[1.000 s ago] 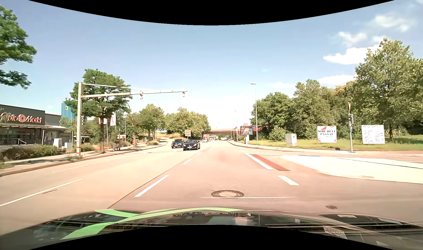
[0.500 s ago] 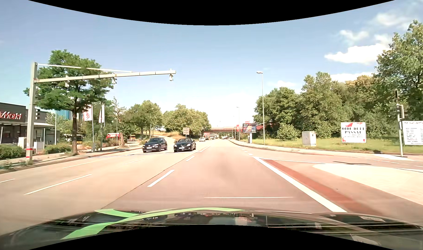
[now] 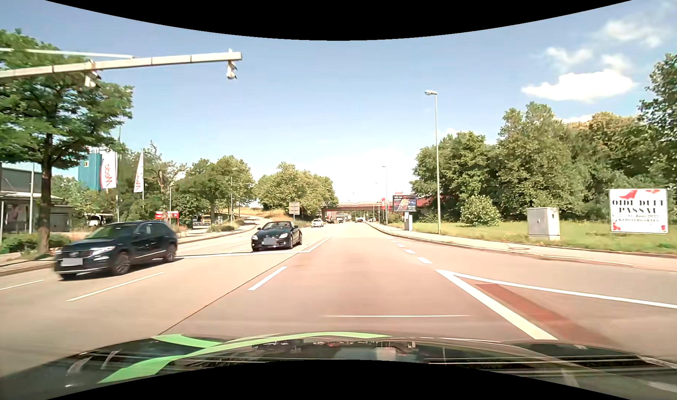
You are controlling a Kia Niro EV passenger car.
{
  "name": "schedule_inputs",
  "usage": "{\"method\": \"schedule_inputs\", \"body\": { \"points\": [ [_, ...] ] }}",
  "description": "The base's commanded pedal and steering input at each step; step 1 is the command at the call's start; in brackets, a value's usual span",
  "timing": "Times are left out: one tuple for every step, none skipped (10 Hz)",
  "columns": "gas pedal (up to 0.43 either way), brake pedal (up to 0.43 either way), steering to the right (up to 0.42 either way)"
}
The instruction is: Follow the waypoints while adhering to traffic rules and regulations
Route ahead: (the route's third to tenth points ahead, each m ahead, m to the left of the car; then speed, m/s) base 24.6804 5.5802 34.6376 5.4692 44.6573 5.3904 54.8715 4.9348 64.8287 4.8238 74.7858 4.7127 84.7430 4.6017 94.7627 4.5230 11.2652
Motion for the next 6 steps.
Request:
{"method": "schedule_inputs", "body": {
  "points": [
    [0.24, 0.0, -0.006],
    [0.24, 0.0, -0.007],
    [0.24, 0.0, -0.006],
    [0.24, 0.0, -0.007],
    [0.24, 0.0, -0.006],
    [0.24, 0.0, -0.006]
  ]
}}
